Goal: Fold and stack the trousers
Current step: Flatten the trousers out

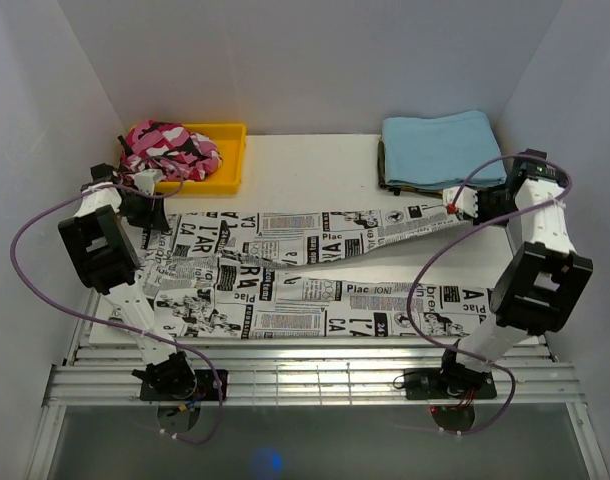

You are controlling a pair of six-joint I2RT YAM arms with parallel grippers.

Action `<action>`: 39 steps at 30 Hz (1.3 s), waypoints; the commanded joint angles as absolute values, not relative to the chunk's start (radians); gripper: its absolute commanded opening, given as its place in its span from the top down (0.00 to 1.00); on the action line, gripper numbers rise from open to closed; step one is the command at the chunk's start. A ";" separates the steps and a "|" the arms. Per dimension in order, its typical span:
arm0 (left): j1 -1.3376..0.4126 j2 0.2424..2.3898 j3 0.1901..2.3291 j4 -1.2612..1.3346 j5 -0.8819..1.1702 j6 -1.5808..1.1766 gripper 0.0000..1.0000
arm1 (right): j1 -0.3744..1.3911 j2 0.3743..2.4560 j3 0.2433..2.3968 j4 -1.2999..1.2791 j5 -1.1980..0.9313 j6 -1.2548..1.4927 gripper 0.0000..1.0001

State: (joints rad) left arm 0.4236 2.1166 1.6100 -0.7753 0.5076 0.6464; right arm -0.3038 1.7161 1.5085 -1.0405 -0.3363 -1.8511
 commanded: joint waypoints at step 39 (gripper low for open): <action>0.465 2.181 1.621 -0.746 0.388 0.541 0.56 | -0.218 1.934 1.278 -0.675 -0.161 -1.244 0.42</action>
